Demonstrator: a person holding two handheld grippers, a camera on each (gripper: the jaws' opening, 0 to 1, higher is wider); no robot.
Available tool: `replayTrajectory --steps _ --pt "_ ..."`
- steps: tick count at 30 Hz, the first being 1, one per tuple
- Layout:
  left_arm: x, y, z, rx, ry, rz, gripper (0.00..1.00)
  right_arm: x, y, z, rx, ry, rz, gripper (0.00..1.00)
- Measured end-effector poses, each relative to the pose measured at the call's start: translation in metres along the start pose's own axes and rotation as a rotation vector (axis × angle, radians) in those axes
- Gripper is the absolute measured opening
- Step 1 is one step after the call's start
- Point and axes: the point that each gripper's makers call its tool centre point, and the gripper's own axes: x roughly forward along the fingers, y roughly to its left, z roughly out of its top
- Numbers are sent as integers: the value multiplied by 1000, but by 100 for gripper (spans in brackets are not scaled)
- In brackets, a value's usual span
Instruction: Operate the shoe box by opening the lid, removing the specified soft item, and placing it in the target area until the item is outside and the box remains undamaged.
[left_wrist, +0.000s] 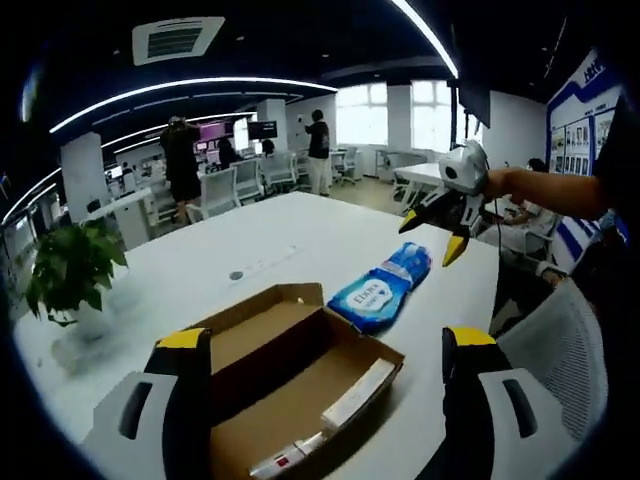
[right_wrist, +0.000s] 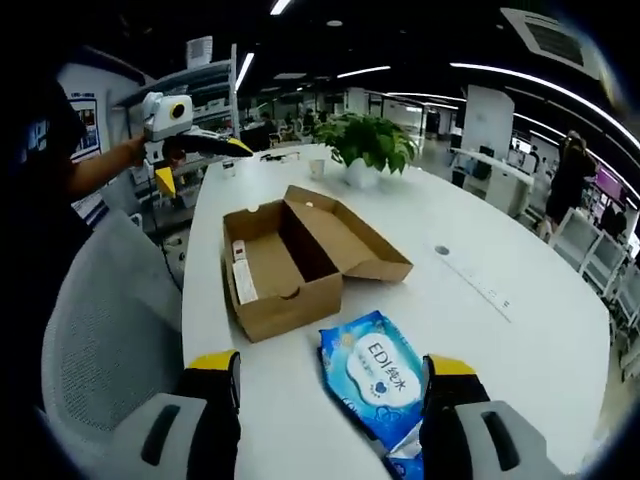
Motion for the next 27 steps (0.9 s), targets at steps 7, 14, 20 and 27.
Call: replayTrajectory --steps 7,14,20,27 --pt "-23 -3 -21 -22 0 35 100 31 19 18 -53 8 79 72" --pt "-39 -13 -38 -41 -19 51 100 59 34 28 -99 11 142 72" --pt "-53 -15 -49 -35 -35 78 100 79 46 32 -133 14 189 70" --pt "-63 -17 -66 -66 -53 98 100 103 54 37 -176 11 219 67"
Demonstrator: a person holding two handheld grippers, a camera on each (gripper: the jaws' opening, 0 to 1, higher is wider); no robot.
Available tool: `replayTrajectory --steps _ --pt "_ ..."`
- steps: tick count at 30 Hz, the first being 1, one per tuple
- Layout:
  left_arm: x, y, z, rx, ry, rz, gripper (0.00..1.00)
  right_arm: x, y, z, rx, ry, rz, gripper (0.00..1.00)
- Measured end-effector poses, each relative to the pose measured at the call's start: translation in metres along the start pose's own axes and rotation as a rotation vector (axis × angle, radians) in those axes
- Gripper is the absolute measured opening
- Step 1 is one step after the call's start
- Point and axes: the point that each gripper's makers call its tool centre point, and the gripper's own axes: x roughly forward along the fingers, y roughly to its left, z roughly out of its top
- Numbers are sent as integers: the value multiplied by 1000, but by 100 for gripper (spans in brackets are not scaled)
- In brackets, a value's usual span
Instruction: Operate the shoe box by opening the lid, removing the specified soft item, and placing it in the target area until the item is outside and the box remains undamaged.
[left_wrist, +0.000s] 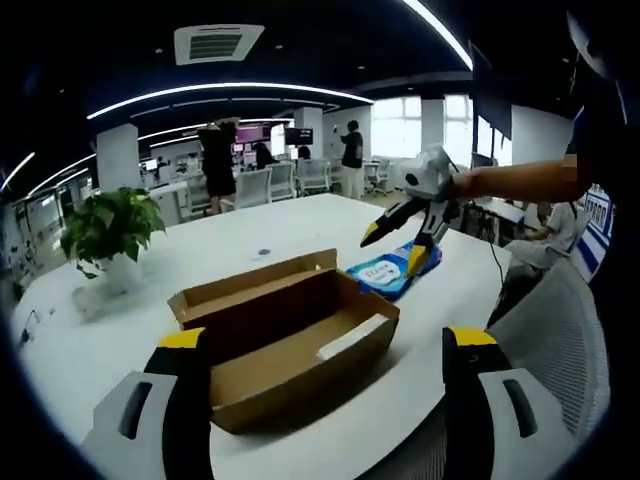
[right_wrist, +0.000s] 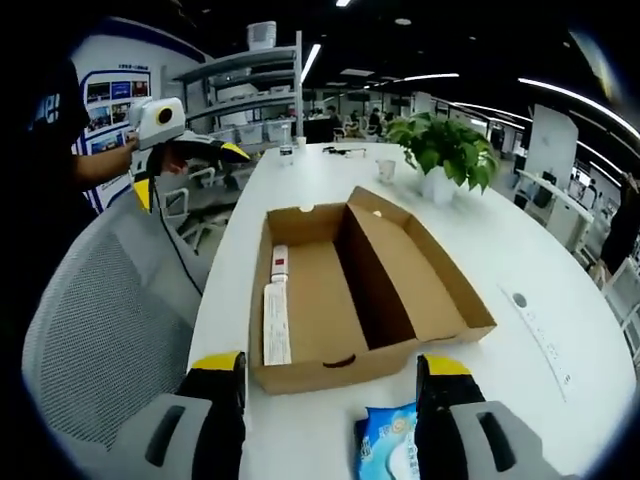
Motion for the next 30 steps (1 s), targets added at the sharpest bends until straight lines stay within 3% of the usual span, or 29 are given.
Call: replayTrajectory --steps 5,14,21,27,30 --pt "-1 -2 -15 -1 20 9 100 18 0 -1 -7 13 29 66" --pt "-4 -2 -26 -30 -10 38 100 50 3 0 -46 46 65 64" --pt "0 -6 -26 -31 -14 28 100 75 12 -6 -81 101 113 64" --pt "2 1 -29 -40 -8 58 100 90 13 -18 -105 151 122 60" --pt "1 4 -28 -25 -18 84 100 90 11 -16 -90 138 127 61"
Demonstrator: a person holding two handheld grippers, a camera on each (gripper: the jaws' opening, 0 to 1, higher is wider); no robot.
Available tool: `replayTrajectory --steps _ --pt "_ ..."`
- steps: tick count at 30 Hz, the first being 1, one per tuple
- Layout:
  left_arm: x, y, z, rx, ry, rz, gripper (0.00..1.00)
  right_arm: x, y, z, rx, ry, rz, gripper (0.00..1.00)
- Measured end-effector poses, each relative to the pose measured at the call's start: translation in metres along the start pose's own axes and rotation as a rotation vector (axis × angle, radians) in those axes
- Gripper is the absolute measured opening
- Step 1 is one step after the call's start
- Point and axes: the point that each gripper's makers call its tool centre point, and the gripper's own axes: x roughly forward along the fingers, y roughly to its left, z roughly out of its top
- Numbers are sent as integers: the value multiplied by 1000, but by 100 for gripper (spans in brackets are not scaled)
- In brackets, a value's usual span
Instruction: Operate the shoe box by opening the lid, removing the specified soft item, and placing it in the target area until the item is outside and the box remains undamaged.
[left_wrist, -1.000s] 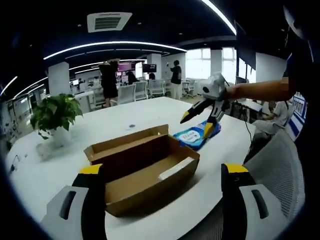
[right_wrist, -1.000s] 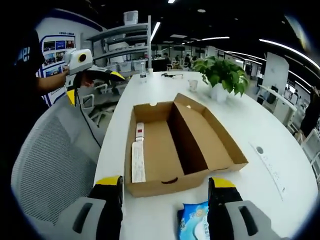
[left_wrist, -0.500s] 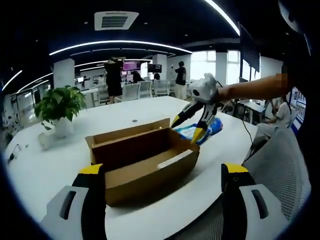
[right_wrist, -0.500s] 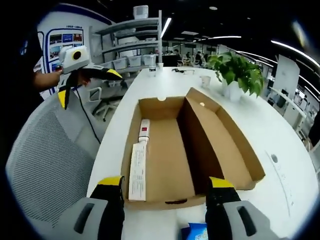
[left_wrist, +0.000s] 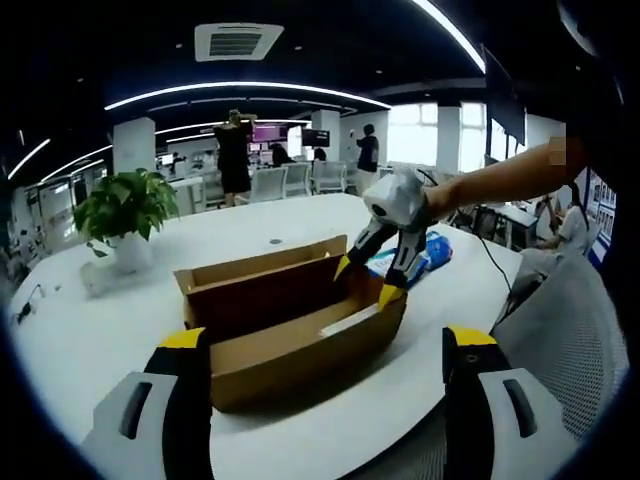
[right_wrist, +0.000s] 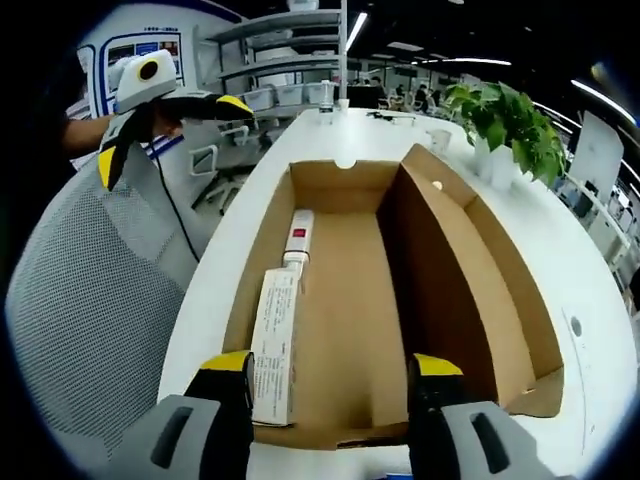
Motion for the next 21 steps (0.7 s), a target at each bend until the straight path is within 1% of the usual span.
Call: replayTrajectory --steps 6,11,15,17,18,21 --pt "0 4 1 -10 -8 18 100 -2 -10 0 1 -1 -26 62" --pt "0 4 0 -13 -6 18 100 -5 -15 1 -9 5 -44 58" --pt "1 3 0 -10 -4 16 100 -1 -1 10 -17 -23 7 55" --pt "1 3 0 -12 -4 15 100 3 6 9 -22 -14 33 52" --pt "1 3 0 -12 -5 16 100 7 9 7 -34 1 43 51" --pt "1 4 -1 -13 -1 16 100 13 11 4 -49 19 45 46"
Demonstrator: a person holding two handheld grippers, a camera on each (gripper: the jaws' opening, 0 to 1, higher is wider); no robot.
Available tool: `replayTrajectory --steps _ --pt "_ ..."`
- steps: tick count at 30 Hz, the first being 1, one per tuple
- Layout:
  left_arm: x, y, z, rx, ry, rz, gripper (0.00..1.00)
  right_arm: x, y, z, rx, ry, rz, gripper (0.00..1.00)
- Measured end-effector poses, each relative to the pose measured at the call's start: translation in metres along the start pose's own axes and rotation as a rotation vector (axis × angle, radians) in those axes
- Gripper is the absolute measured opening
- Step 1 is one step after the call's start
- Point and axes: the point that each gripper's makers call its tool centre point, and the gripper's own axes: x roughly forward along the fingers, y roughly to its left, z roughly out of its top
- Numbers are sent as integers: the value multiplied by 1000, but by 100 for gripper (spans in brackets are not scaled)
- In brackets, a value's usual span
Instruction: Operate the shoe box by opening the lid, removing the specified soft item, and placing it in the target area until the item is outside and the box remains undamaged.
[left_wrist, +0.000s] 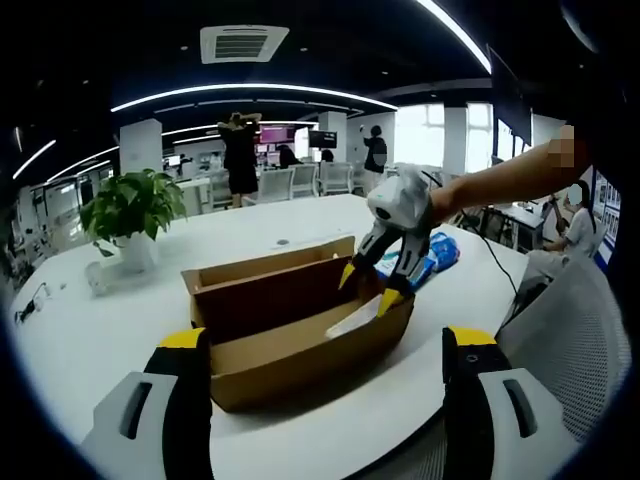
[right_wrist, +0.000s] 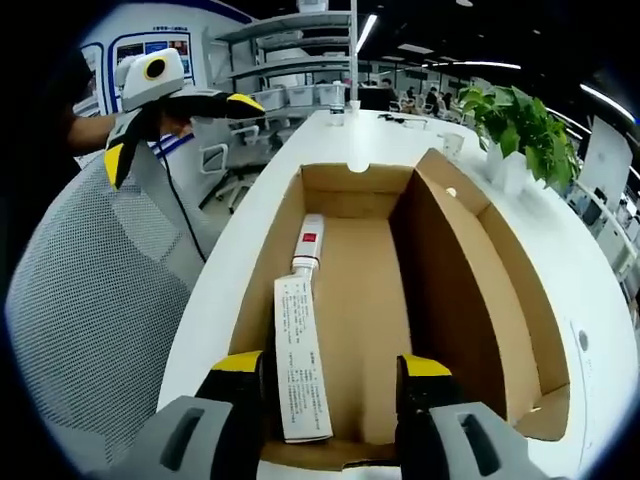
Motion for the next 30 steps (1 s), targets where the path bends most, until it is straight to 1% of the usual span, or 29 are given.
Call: replayTrajectory --steps 2,6,8,13,14,19,22,30 --pt "0 0 0 0 -3 1 100 3 1 0 3 2 9 40" --pt "0 2 0 -8 -5 7 100 7 5 1 17 3 33 34" --pt "0 2 0 -14 -3 4 100 8 8 0 30 17 50 30" --pt "0 4 -2 -31 2 7 100 10 16 0 21 24 76 18" --pt "0 4 -2 -28 3 8 100 10 17 0 18 23 78 16" --pt "0 4 -3 -32 4 10 100 10 17 0 -2 35 69 15" --pt "1 3 -4 -29 9 0 100 11 16 1 2 39 66 15" --pt "1 4 -4 -39 10 3 99 7 14 8 -20 31 55 14"
